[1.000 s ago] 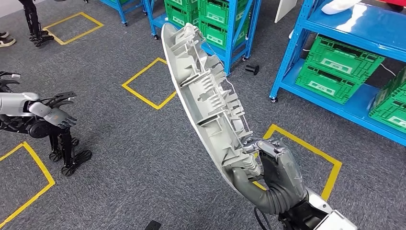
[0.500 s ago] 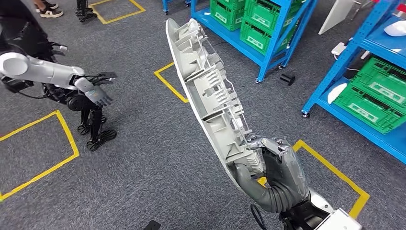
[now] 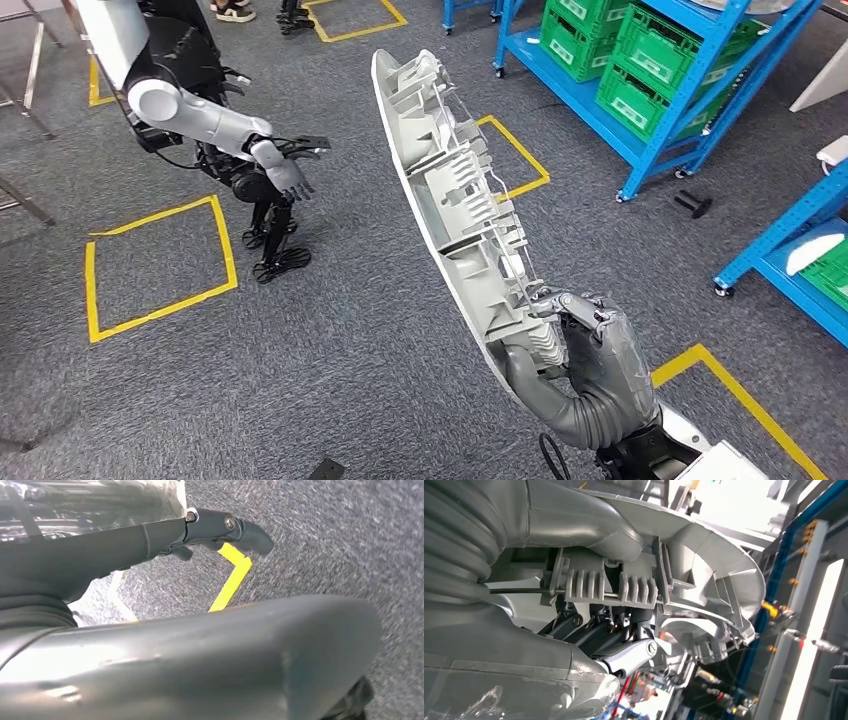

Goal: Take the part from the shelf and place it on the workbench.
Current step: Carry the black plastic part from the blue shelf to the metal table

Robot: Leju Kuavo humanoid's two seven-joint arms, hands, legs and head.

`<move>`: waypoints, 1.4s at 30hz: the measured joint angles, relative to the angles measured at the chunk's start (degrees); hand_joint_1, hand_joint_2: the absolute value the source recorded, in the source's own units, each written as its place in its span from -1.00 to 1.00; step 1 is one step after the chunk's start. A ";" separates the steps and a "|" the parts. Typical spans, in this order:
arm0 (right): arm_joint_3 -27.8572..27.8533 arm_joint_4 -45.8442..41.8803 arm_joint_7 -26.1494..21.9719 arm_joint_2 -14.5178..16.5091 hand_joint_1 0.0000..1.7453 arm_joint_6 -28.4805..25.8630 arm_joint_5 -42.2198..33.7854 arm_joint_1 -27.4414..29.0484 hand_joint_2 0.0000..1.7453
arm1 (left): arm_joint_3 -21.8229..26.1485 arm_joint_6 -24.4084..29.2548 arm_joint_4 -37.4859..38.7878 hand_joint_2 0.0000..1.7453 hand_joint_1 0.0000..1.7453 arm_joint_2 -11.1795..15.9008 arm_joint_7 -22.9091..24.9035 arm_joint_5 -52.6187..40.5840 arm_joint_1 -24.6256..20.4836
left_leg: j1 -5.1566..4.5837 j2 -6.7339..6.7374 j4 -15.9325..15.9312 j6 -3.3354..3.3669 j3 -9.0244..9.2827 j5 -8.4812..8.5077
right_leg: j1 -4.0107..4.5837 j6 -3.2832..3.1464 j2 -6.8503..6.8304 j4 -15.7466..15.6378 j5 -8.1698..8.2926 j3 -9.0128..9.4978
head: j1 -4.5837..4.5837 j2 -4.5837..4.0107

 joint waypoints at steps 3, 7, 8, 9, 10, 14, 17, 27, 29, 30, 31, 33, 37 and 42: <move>-0.03 -0.01 0.00 -0.01 1.00 0.03 -0.01 0.05 1.00 | 0.00 -0.01 -0.01 1.00 -1.00 0.01 0.01 0.01 -0.04 | 0.65 1.93 7.71 -0.73 -3.57 -2.52 | 0.04 0.05 -2.66 0.10 -0.40 0.33 | -0.41 0.01; -0.07 -0.01 0.01 -0.01 1.00 0.05 -0.02 0.05 1.00 | 0.00 -0.01 0.01 1.00 -1.00 0.07 0.00 0.01 0.00 | 0.73 4.56 -3.96 -0.75 2.92 2.77 | 0.07 0.91 -5.61 0.63 -1.29 0.78 | -0.90 0.01; -0.12 -0.01 0.01 -0.02 1.00 0.04 -0.02 0.04 1.00 | 0.00 -0.01 0.00 1.00 -1.00 0.07 -0.01 0.01 -0.06 | 0.54 5.21 -6.28 -0.41 4.21 3.31 | 0.18 1.26 -6.14 0.71 -1.47 0.89 | -0.93 0.01; -0.19 -0.01 0.02 -0.02 1.00 0.05 -0.01 0.03 1.00 | 0.00 -0.01 -0.01 1.00 -1.00 0.07 -0.05 0.01 -0.07 | 0.31 5.52 -7.22 0.00 4.66 3.26 | 0.27 1.60 -6.62 0.70 -1.57 0.98 | -0.92 0.01; -0.26 -0.01 0.02 -0.03 1.00 0.06 -0.01 0.02 1.00 | 0.00 -0.01 -0.01 1.00 -1.00 0.07 -0.10 0.01 -0.02 | 0.13 5.03 -7.27 0.48 4.64 3.34 | 0.31 1.94 -7.06 0.60 -1.57 1.07 | -0.87 0.01; -0.60 -0.29 -0.01 -0.15 1.00 0.02 0.07 0.26 1.00 | 0.01 0.07 0.01 1.00 -1.00 0.14 -0.24 -0.11 0.13 | 0.35 2.67 -7.99 2.01 4.84 3.78 | -0.19 3.00 -4.43 3.80 -4.16 0.00 | -0.40 0.01; -0.84 -0.51 -0.08 -0.46 1.00 -0.05 0.36 1.00 1.00 | 0.01 0.25 -0.01 1.00 -1.00 0.08 -0.27 -0.24 -0.04 | 0.11 0.69 -8.02 2.58 4.77 3.83 | -0.17 2.74 -1.23 14.66 -8.66 -5.62 | 0.33 0.01; -1.30 -1.29 -0.21 -1.04 1.00 0.03 1.31 1.97 1.00 | 0.00 -0.06 0.05 1.00 -1.00 -0.28 -1.64 -0.15 0.53 | 0.03 -5.81 -7.62 1.17 3.94 4.13 | 0.65 0.50 2.10 0.59 -0.01 -0.46 | 0.82 0.01; -1.38 -1.53 -0.23 -1.05 1.00 0.05 1.41 2.02 1.00 | -0.01 -0.19 0.13 1.00 -1.00 -0.28 -1.86 -0.08 0.76 | -0.13 -2.91 -5.24 0.59 2.83 2.55 | 0.50 -0.06 0.47 -0.23 0.29 0.22 | 0.56 0.01; -1.41 -1.61 -0.24 -1.07 1.00 0.05 1.44 2.06 1.00 | -0.01 -0.20 0.15 1.00 -1.00 -0.28 -1.92 -0.05 0.74 | -0.11 -0.81 -2.41 0.30 1.61 0.93 | 0.46 -0.28 -0.39 -0.49 0.33 0.50 | 0.40 0.01; -1.43 -1.66 -0.24 -1.08 1.00 0.05 1.45 2.13 1.00 | -0.01 -0.21 0.17 1.00 -1.00 -0.28 -1.95 -0.04 0.67 | 0.03 0.69 1.20 -0.08 -0.07 -0.97 | 0.49 -0.39 -1.23 -0.56 0.24 0.66 | 0.23 0.01; -1.45 -1.70 -0.24 -1.10 1.00 0.08 1.47 2.24 1.00 | -0.01 -0.26 0.20 1.00 -1.00 -0.28 -1.98 -0.04 0.62 | 0.57 1.65 7.13 -0.78 -2.84 -3.25 | 0.47 -0.36 -2.98 -0.54 0.00 0.81 | 0.08 0.01; -1.45 -1.86 -0.21 -1.10 1.00 0.24 1.67 2.33 1.00 | -0.02 -0.34 0.35 1.00 -1.00 -0.34 -1.98 -0.02 0.67 | 1.28 4.82 -1.57 -1.69 2.07 1.76 | 0.31 0.78 -6.09 -0.21 -0.93 1.52 | -0.33 0.01; -1.58 -2.13 -0.11 -1.13 1.00 0.31 2.19 2.22 1.00 | 0.00 -0.51 0.44 1.00 -1.00 -0.54 -1.96 0.01 0.54 | 0.75 5.60 -6.85 0.80 4.52 3.20 | 0.54 2.49 -8.74 0.19 -2.04 2.18 | -0.08 0.01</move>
